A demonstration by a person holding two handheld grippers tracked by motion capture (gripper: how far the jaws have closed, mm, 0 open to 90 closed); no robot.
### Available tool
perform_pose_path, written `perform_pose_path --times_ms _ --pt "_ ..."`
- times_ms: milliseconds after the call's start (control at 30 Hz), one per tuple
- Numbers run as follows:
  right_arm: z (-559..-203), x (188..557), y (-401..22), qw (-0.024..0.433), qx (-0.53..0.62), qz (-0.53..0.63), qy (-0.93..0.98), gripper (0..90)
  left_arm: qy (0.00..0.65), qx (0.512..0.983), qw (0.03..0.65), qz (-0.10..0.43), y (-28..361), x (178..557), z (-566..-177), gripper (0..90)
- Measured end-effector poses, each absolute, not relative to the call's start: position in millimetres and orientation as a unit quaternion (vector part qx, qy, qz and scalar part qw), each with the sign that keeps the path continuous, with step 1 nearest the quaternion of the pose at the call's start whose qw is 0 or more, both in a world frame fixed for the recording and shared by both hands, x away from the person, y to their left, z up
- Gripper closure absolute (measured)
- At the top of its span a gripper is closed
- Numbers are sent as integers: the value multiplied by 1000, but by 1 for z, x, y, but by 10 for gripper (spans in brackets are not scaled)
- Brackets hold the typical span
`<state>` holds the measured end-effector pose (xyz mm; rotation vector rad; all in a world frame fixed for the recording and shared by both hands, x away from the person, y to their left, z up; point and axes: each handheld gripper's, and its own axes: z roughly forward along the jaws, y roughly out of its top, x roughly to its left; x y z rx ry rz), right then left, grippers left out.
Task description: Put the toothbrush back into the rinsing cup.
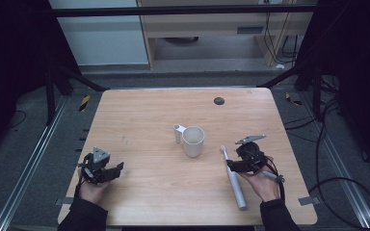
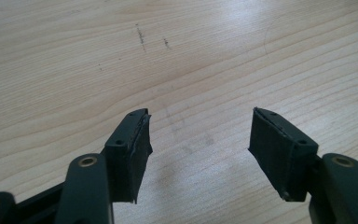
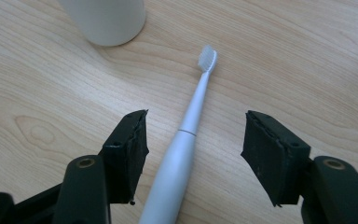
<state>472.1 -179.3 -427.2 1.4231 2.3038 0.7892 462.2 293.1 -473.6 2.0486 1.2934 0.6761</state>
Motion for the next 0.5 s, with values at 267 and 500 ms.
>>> perform_pose_path --times_ms 267,500 --pt "-435 480 -167 147 500 258 813 425 489 776 305 255 293 463 -474 374" --pt "-442 482 -166 135 506 245 816 456 487 779 303 254 292 463 -475 373"
